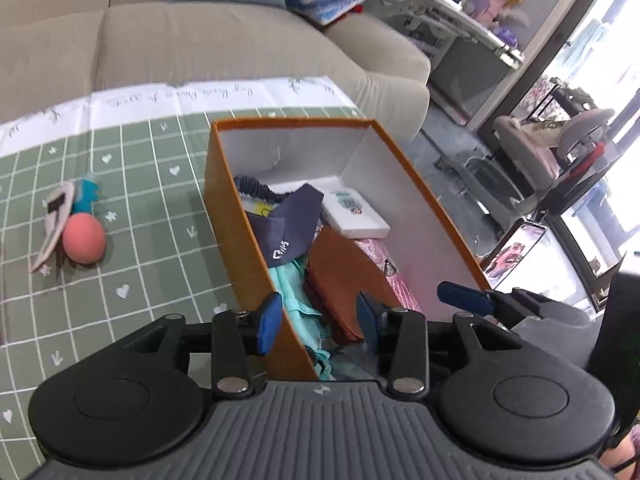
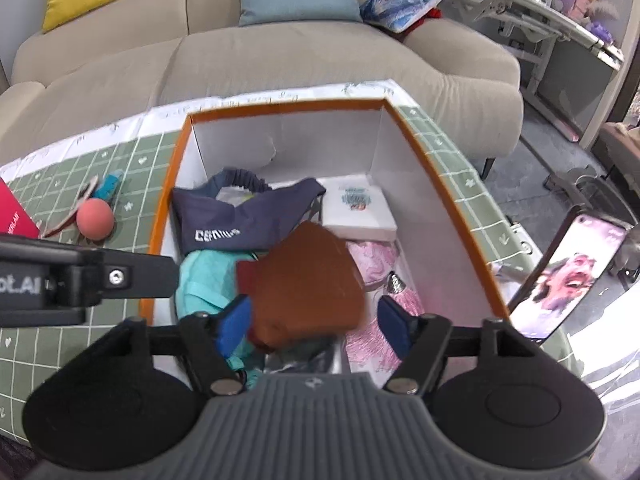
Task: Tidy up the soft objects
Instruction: 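Open the right tool to drop the pink cloth while the left tool releases the leather, then withdraw both tools from the orange box back over the mat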
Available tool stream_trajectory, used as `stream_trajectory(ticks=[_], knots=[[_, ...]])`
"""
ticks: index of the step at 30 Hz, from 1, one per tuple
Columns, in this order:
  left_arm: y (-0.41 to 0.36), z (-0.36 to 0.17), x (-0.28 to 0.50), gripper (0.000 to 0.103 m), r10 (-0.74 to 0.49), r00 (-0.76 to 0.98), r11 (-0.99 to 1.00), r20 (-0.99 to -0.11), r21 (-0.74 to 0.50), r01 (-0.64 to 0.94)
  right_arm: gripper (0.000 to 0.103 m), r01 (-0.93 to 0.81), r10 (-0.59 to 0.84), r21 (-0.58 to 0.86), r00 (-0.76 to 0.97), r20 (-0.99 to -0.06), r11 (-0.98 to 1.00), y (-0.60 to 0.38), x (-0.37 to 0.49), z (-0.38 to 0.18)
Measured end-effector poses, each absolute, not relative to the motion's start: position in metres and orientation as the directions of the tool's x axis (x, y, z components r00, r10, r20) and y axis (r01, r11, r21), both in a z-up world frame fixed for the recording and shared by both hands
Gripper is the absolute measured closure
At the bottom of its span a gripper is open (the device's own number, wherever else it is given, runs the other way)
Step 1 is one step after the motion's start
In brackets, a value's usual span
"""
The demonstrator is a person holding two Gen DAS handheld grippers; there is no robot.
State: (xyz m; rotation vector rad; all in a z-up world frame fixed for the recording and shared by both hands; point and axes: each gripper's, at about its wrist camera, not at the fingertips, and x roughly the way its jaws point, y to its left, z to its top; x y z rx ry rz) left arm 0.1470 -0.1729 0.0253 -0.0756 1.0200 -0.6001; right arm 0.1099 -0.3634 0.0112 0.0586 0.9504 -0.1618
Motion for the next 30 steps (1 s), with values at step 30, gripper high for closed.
stream_trajectory(ticks=[30], knots=[[-0.03,0.037,0.105,0.055,-0.365,0.62,0.909,-0.695,-0.122,0.399,0.024,-0.057,-0.016,-0.078,0.696,-0.717,0.995,-0.243,0.086,0.056]])
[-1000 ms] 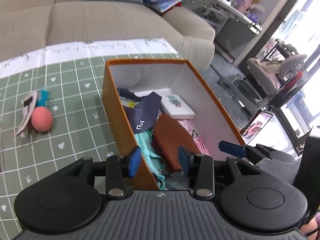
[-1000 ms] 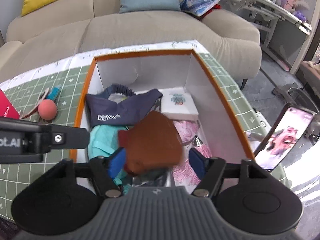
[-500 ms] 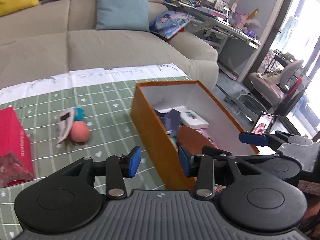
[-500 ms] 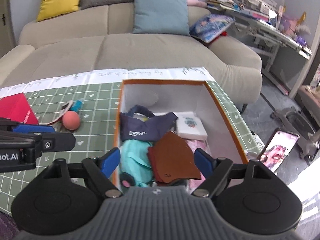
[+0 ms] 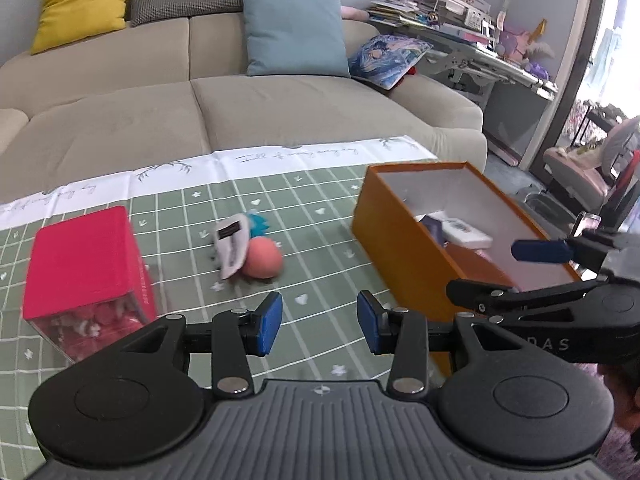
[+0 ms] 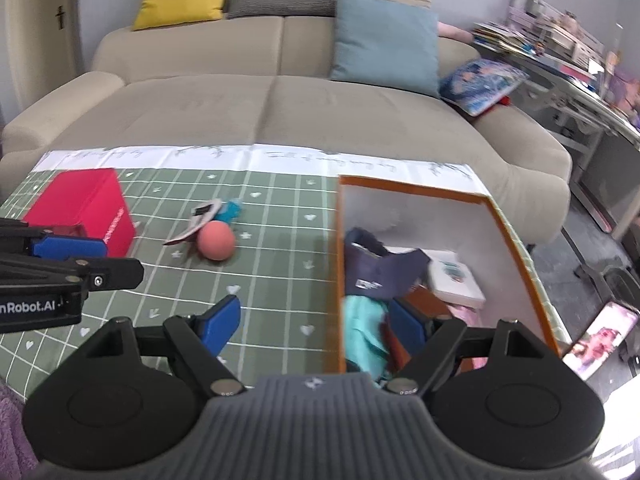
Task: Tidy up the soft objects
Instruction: 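Withdraw both tools from the orange box back over the mat, then grasp the salmon ball with the right tool while the left tool grasps the blue plush toy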
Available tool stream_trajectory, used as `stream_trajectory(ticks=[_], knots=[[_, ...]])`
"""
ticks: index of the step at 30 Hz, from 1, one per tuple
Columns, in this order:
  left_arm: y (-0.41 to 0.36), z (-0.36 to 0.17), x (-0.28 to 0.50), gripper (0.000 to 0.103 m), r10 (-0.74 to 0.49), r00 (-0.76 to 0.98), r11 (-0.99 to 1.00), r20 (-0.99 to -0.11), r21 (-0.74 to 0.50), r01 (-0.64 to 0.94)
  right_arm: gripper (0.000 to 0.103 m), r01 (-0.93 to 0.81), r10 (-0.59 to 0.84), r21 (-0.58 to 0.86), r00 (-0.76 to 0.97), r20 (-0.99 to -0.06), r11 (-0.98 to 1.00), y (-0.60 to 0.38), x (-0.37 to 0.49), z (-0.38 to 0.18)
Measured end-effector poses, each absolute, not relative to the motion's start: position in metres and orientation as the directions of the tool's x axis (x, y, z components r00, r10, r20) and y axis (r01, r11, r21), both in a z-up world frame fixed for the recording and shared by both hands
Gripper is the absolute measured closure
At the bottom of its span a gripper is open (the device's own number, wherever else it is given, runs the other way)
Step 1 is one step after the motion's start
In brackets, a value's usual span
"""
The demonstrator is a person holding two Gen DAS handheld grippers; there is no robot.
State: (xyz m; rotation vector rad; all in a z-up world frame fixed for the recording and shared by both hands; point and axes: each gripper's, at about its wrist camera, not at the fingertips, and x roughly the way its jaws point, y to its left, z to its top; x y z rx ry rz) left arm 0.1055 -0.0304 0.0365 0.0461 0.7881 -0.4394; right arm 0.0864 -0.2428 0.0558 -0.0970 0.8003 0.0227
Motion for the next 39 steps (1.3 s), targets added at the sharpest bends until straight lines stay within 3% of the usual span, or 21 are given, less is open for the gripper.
stream_trajectory(ticks=[3,9,15,21,28,35,39], knots=[[-0.021,0.032,0.111,0.055,-0.36,0.613,0.899,-0.703,-0.085,0.43,0.026,-0.111,0.022,-0.077,0.694,-0.72,0.991,-0.229,0.093,0.052],[-0.01,0.023,0.134,0.054,-0.33,0.589,0.866,-0.737,0.011,0.499,0.044,-0.215,0.1,-0.061,0.664,-0.741,0.975,-0.205,0.118,0.041],[-0.02,0.013,0.164,0.053,-0.313,0.542,0.791,-0.78,0.102,0.604,0.048,-0.221,0.124,-0.018,0.608,-0.784,0.975,-0.194,0.155,0.02],[-0.046,-0.013,0.187,0.053,-0.205,0.56,0.651,-0.803,0.315,0.69,0.049,-0.175,0.143,0.053,0.555,-0.819,0.983,-0.194,0.191,-0.003],[-0.064,-0.041,0.217,0.054,-0.165,0.523,0.606,-0.836,0.332,0.722,0.049,-0.149,0.166,0.103,0.511,-0.844,0.983,-0.192,0.228,-0.026],[-0.075,-0.063,0.238,0.07,-0.08,0.507,0.614,-0.858,0.358,0.703,0.049,-0.097,0.169,0.139,0.479,-0.862,0.986,-0.198,0.246,-0.043],[-0.074,-0.071,0.244,0.09,-0.061,0.504,0.619,-0.861,0.364,0.696,0.049,-0.076,0.169,0.151,0.467,-0.868,0.986,-0.202,0.249,-0.05]])
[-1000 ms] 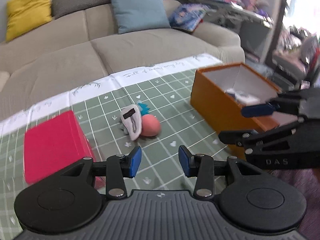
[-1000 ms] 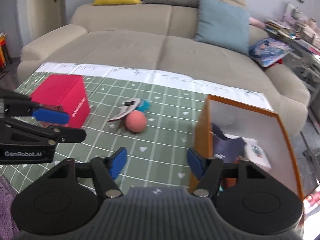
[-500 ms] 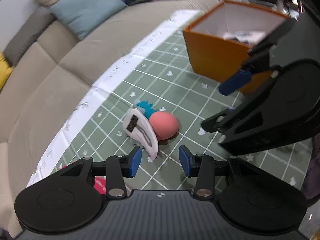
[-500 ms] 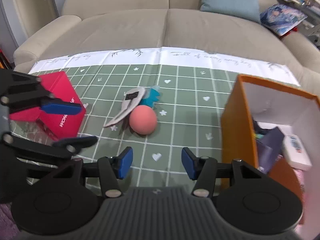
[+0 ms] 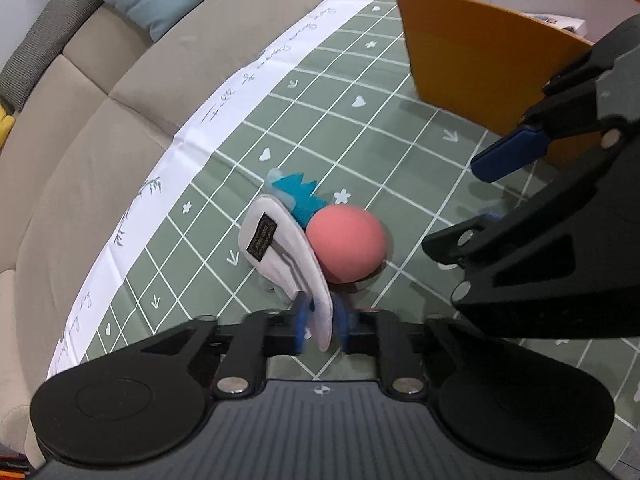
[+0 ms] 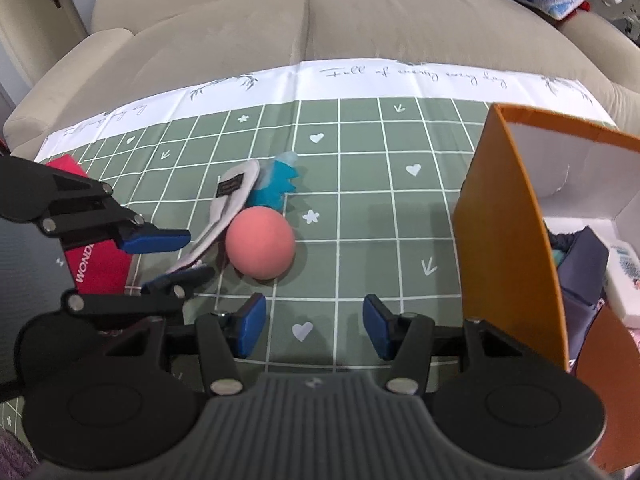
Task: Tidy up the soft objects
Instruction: 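Grasp the salmon ball with the right tool while the left tool grasps the blue plush toy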
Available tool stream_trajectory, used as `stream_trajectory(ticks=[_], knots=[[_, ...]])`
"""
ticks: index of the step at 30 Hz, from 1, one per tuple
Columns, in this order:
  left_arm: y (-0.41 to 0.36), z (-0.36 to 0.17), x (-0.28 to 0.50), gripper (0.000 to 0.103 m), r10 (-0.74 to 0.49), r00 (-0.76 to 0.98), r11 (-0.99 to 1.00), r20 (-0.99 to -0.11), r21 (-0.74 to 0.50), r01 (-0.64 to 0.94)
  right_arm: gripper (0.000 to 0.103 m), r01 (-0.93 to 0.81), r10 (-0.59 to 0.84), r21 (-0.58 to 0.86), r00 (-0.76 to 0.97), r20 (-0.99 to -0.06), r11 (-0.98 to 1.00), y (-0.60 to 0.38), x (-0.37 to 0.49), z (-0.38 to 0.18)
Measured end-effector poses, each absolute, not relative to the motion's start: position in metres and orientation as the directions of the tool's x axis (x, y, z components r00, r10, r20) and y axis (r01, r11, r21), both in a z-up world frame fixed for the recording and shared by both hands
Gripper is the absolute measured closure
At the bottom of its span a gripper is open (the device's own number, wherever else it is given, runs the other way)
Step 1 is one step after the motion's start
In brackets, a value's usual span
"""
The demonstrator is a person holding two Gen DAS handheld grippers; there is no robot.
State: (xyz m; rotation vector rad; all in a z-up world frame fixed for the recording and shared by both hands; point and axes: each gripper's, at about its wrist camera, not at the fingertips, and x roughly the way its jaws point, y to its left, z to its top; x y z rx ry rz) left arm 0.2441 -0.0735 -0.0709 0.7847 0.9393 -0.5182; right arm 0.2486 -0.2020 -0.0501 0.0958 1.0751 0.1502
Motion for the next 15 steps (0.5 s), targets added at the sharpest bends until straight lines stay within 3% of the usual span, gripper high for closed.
stream_trajectory(ticks=[3,15], knots=[[-0.067,-0.07,0.244,0.096,-0.073,0.519,0.648,-0.852,0.355,0.674,0.049,-0.08,0.18,0.161,0.47,-0.864,0.984,-0.203,0.252,-0.054],[-0.04,-0.048,0.235,0.099,-0.108,0.544,0.698,-0.832,0.326,0.637,0.049,-0.125,0.271,0.241,0.499,-0.823,0.962,-0.186,0.27,-0.059]])
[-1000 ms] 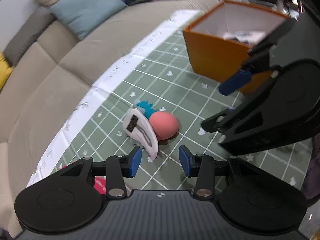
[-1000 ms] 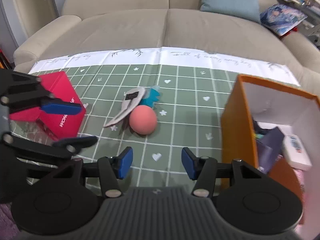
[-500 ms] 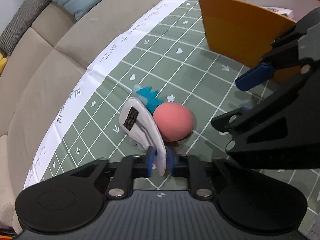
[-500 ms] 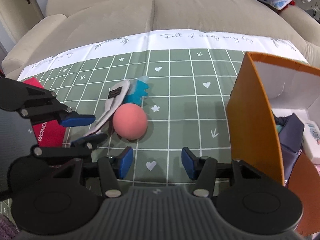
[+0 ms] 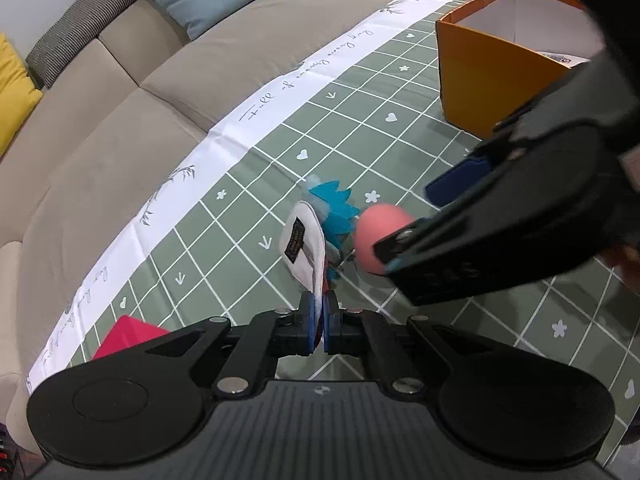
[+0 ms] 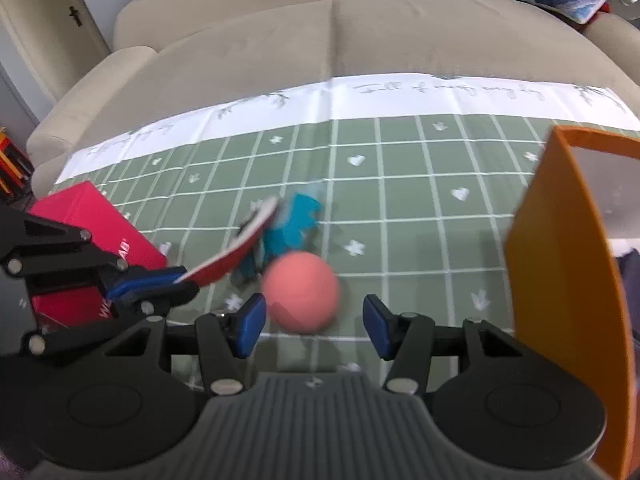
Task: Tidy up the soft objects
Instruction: 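Grasp the salmon ball with the right tool while the left tool grasps the blue plush toy, then lift the salmon ball with the right tool while the left tool lifts the blue plush toy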
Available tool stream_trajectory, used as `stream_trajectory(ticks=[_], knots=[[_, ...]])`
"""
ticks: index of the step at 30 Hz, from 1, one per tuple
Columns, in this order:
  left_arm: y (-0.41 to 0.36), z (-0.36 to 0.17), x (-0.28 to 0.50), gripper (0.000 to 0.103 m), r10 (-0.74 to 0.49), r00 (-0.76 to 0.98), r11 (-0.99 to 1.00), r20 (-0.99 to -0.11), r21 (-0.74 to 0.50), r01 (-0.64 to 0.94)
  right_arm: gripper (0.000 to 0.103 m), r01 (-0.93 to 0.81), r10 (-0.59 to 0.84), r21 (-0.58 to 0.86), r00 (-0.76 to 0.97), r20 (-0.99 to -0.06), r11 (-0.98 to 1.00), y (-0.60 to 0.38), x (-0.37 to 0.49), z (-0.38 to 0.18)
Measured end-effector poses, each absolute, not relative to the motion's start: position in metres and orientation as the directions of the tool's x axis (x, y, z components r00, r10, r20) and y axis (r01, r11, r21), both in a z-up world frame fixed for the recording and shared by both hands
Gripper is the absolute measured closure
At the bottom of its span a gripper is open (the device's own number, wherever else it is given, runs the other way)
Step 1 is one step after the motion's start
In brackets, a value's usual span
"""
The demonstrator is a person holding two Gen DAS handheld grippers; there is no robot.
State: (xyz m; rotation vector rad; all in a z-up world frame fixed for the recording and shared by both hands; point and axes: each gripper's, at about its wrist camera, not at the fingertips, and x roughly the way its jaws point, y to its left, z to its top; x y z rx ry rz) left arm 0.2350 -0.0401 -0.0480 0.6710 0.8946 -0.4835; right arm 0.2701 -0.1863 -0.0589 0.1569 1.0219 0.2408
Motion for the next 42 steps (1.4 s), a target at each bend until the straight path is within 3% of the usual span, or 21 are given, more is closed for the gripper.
stream_trajectory(ticks=[6,13,19,31,36,42], knots=[[-0.038,-0.048,0.235,0.099,-0.12,0.54,0.704,-0.833,0.312,0.638,0.05,-0.142,0.281,0.242,0.479,-0.832,0.96,-0.171,0.289,-0.071],[-0.036,-0.044,0.228,0.1,-0.15,0.541,0.725,-0.827,0.28,0.629,0.062,-0.144,0.263,0.221,0.472,-0.841,0.965,-0.171,0.292,-0.076],[-0.033,-0.031,0.2,0.1,-0.212,0.541,0.768,-0.814,0.203,0.607,0.063,-0.122,0.254,0.223,0.479,-0.84,0.967,-0.182,0.267,-0.065],[0.001,-0.009,0.125,0.101,-0.422,0.496,0.887,-0.758,-0.233,0.399,0.062,-0.135,0.208,0.161,0.493,-0.845,0.978,-0.198,0.173,-0.038],[0.039,-0.023,0.105,0.101,-0.478,0.481,0.875,-0.735,-0.443,0.195,0.062,-0.142,0.206,0.156,0.483,-0.851,0.977,-0.202,0.144,-0.037],[0.089,-0.052,0.092,0.1,-0.447,0.484,0.84,-0.753,-0.539,-0.062,0.062,-0.16,0.212,0.152,0.481,-0.851,0.975,-0.197,0.125,-0.04]])
